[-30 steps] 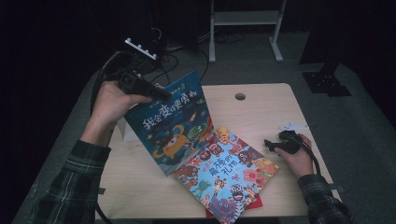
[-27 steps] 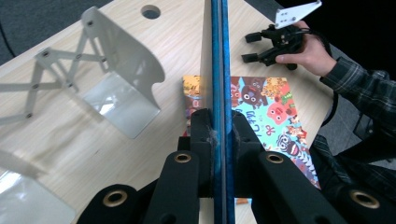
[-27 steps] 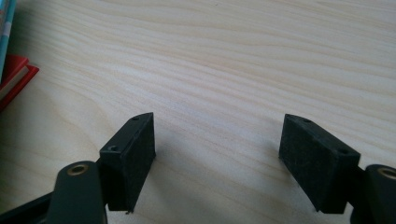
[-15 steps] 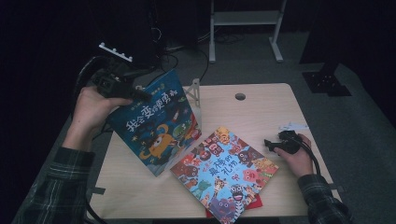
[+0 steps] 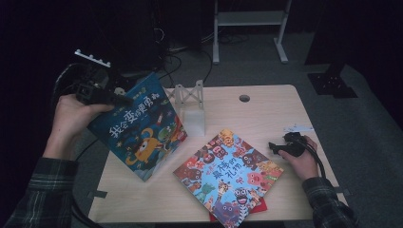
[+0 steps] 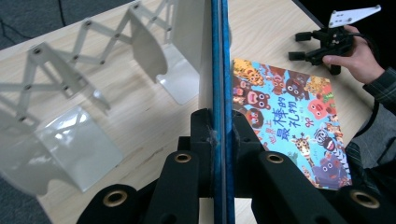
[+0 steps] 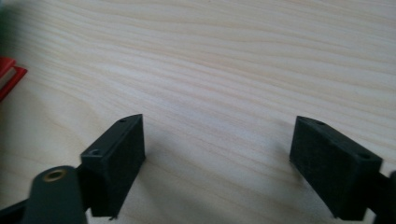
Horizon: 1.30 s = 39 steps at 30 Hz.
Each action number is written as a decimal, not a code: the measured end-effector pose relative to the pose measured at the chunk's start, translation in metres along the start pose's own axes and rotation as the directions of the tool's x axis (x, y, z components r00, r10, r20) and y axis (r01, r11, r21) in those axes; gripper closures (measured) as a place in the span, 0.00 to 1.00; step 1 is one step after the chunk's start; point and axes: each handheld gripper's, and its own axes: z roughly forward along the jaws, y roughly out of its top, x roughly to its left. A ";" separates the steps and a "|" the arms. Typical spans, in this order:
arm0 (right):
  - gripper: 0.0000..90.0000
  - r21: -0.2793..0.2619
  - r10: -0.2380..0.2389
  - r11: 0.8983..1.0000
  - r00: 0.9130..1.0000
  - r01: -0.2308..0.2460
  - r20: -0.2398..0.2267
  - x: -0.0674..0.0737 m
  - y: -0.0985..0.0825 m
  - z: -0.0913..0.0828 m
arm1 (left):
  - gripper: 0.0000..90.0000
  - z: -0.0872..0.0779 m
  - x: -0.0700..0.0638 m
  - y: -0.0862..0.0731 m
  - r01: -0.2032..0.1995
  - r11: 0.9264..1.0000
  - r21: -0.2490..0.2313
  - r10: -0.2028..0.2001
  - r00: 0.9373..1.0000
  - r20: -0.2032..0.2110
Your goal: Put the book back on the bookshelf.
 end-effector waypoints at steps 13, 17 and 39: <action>0.14 0.010 0.016 1.000 1.000 -0.016 0.016 0.000 0.000 0.000 | 0.92 -0.021 0.026 -0.027 0.079 0.996 -0.027 -0.081 0.996 -0.043; 0.14 0.010 0.016 1.000 1.000 -0.016 0.016 0.000 0.000 0.000 | 0.92 -0.027 0.035 -0.033 0.104 0.994 -0.030 -0.106 0.992 -0.069; 0.14 0.010 0.014 1.000 1.000 -0.014 0.015 0.000 0.000 0.000 | 0.92 -0.043 0.074 -0.049 0.229 0.972 -0.055 -0.235 0.958 -0.166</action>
